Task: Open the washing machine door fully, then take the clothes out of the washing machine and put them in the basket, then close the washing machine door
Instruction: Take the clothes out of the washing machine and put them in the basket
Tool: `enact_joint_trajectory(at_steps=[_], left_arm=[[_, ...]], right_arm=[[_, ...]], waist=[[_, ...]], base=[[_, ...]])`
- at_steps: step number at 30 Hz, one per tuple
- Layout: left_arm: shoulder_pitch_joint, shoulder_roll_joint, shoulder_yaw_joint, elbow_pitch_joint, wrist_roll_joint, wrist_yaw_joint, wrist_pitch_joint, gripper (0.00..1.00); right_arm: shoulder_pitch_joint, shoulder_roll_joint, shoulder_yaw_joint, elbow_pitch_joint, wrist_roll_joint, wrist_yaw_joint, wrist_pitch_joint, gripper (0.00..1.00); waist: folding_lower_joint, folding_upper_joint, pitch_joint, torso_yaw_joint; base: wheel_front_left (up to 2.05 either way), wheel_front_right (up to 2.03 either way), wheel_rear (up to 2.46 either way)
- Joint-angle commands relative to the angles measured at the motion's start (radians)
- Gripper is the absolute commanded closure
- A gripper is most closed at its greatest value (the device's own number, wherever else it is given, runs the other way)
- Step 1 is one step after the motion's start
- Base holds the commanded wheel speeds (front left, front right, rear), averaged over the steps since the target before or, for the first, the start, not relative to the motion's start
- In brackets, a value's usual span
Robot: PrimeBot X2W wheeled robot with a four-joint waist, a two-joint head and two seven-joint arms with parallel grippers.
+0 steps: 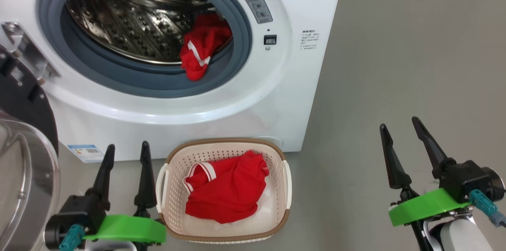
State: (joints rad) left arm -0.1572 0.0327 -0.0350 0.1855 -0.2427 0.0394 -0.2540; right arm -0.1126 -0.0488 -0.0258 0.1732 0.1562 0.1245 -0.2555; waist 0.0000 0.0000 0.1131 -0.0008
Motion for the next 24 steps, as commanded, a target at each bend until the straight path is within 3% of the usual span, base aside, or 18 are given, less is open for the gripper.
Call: enact_joint_trajectory(at_steps=[1, 24], left_arm=[[0.006, 0.018, 0.040, -0.034, 0.011, 0.008, -0.008, 0.00], [0.031, 0.018, 0.068, -0.040, 0.024, -0.023, -0.008, 0.00]], right_arm=[[0.002, -0.001, 0.017, -0.026, -0.004, 0.006, -0.006, 0.00], [0.052, -0.001, 0.013, -0.047, -0.021, 0.006, -0.006, 0.00]], waist=[[0.0000, 0.0000, -0.017, 0.002], [0.0000, 0.0000, -0.027, -0.015]], base=[[0.00, 0.00, 0.00], [0.00, 0.00, 0.00]])
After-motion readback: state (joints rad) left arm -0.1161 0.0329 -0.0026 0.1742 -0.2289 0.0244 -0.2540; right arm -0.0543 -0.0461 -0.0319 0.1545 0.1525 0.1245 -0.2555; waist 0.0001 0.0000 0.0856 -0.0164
